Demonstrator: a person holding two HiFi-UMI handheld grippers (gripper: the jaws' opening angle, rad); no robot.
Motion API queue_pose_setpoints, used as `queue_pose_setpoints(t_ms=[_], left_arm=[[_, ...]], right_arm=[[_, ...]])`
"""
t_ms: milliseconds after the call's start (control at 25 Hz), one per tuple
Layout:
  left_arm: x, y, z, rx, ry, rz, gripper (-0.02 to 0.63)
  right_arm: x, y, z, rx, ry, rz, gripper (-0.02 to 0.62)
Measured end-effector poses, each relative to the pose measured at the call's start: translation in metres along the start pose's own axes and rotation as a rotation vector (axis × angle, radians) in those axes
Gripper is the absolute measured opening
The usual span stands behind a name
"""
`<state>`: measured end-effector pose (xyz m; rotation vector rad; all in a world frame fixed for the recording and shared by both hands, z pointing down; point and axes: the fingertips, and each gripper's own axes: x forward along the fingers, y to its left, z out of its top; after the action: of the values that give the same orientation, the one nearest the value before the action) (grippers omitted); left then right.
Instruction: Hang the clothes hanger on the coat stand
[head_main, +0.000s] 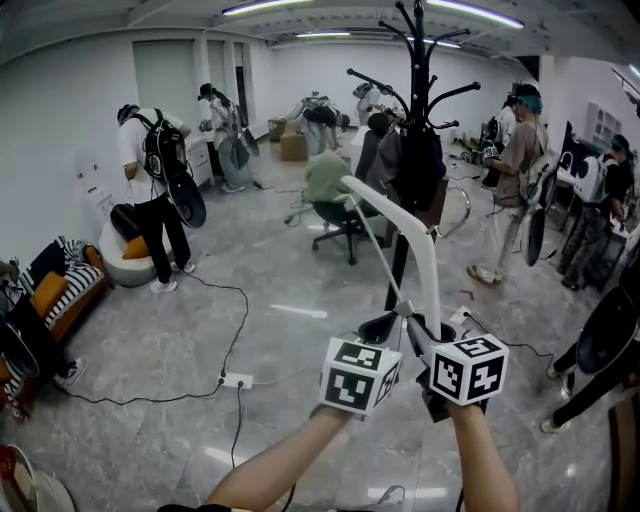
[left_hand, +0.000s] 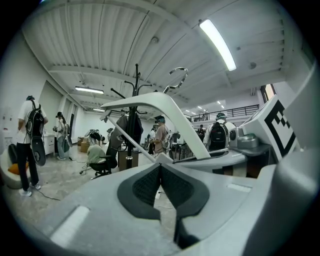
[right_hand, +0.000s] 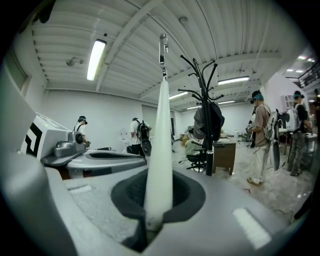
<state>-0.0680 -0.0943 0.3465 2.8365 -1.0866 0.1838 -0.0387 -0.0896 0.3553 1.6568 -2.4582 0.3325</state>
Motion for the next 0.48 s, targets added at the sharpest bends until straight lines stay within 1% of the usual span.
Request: queue_pose_setpoints(t_ms=[240, 480], left_arm=[[0.034, 0.004, 0.001, 0.008, 0.004, 0.020, 0.005], [0.087, 0.008, 0.009, 0.006, -0.001, 0.055, 0.005]], right_arm=[[0.015, -0.031, 0.003, 0.005, -0.006, 0.021, 0.018], [0.036, -0.079, 0.012, -0.005, -0.004, 0.055, 0.018]])
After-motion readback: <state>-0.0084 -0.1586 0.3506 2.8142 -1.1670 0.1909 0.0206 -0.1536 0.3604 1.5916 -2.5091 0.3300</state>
